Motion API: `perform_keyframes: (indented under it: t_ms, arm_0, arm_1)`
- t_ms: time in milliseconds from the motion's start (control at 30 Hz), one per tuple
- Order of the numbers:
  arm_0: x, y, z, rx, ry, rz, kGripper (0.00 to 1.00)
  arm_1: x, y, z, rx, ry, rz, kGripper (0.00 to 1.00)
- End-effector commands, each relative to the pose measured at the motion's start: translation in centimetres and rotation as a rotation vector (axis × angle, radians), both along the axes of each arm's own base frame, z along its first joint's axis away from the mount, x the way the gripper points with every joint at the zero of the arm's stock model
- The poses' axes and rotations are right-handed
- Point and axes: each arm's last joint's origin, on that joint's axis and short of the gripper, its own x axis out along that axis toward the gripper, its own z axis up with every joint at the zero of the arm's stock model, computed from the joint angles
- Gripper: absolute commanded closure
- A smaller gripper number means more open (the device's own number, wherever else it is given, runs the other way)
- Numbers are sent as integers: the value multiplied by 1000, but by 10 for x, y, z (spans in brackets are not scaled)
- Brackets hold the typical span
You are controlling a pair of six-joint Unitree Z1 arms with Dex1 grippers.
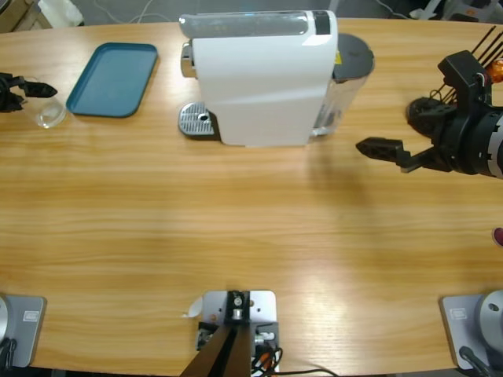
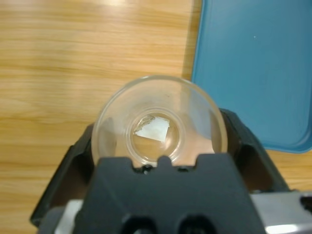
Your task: Pour coffee
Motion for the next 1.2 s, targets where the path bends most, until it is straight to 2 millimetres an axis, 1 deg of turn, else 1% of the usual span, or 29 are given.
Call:
perform_keyframes:
  t_ms: [33, 100, 167, 300, 367, 467, 567, 633, 733, 867, 933, 1033, 1200]
  arm_0:
    - [-17, -7, -1, 3, 7, -12, 474]
    - [-23, -15, 13, 12, -41, -40, 474]
    - [-29, -27, 28, 19, -96, -81, 472]
    - [-45, -60, 62, 15, -169, -209, 469]
    - [-46, -77, 69, 14, -162, -289, 469]
    - [-32, -97, 68, -17, -121, -412, 467]
    - [-14, -111, 66, -80, -81, -520, 467]
    - [-5, -121, 64, -70, -61, -585, 468]
    - [7, -140, 53, -51, -24, -660, 469]
    - [12, -167, 39, -34, 19, -753, 468]
    - [11, -176, 34, -24, 28, -790, 469]
    - [14, -185, 32, -17, 24, -834, 469]
    - [21, -192, 31, -25, 9, -875, 469]
  arm_1:
    - [2, 0, -15, -39, 43, 9, 0]
    - [2, 1, -15, -38, 42, 9, 0]
    - [2, 1, -15, -38, 42, 9, 0]
    - [2, 1, -15, -37, 43, 11, 0]
    - [2, 0, -14, -34, 42, 12, 0]
    - [1, 0, -14, -28, 42, 16, 0]
    - [0, 0, -13, -26, 43, 19, 0]
    - [0, 0, -13, -26, 43, 20, 0]
    - [1, 0, -14, -27, 45, 22, 0]
    - [1, 1, -15, -28, 49, 24, 0]
    - [2, 1, -15, -30, 52, 25, 0]
    - [2, 2, -15, -33, 53, 24, 0]
    - [3, 1, -15, -32, 52, 19, 0]
